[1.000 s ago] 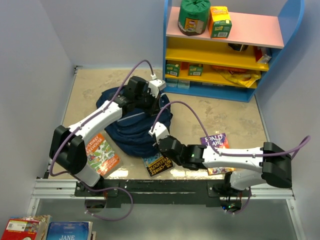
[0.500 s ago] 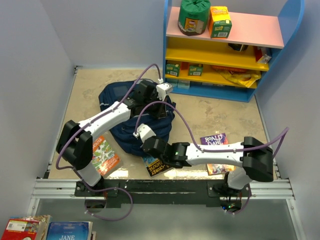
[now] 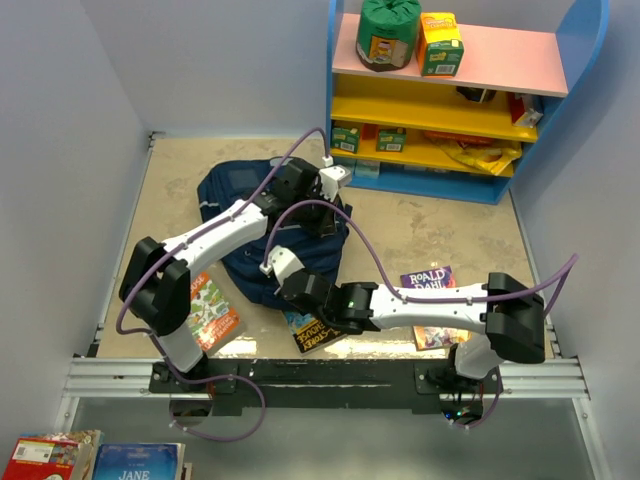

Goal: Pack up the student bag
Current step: Unzip the student bag at the center of the board.

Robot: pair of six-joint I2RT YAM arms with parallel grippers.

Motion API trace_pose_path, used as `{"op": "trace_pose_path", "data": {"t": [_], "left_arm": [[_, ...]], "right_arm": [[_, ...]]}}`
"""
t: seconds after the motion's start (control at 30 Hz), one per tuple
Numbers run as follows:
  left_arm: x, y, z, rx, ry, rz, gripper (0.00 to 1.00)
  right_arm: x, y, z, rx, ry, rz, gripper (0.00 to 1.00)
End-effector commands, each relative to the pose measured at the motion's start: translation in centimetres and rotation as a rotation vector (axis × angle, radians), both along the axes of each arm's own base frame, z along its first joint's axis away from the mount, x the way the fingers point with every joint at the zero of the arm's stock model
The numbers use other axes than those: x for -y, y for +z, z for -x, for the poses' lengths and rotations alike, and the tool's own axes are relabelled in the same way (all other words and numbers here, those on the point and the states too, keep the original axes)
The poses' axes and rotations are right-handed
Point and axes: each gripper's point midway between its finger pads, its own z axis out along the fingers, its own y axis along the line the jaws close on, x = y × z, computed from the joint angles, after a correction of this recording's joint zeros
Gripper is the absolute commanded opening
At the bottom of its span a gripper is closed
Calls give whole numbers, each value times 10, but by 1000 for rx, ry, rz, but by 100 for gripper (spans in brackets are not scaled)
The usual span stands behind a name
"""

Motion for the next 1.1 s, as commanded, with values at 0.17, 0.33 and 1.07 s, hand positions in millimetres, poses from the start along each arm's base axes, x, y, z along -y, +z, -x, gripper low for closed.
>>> {"op": "trace_pose_path", "data": {"t": [0.17, 0.33, 1.07], "left_arm": [[53, 70, -18, 235, -83, 206, 0], [40, 85, -9, 304, -157, 168, 0], [-57, 111, 40, 414, -345, -49, 61]], "right_arm": [[-72, 80, 47, -90, 205, -417, 26], [-47, 68, 38, -102, 114, -409, 51], [93, 24, -25, -427, -384, -694, 85]]}}
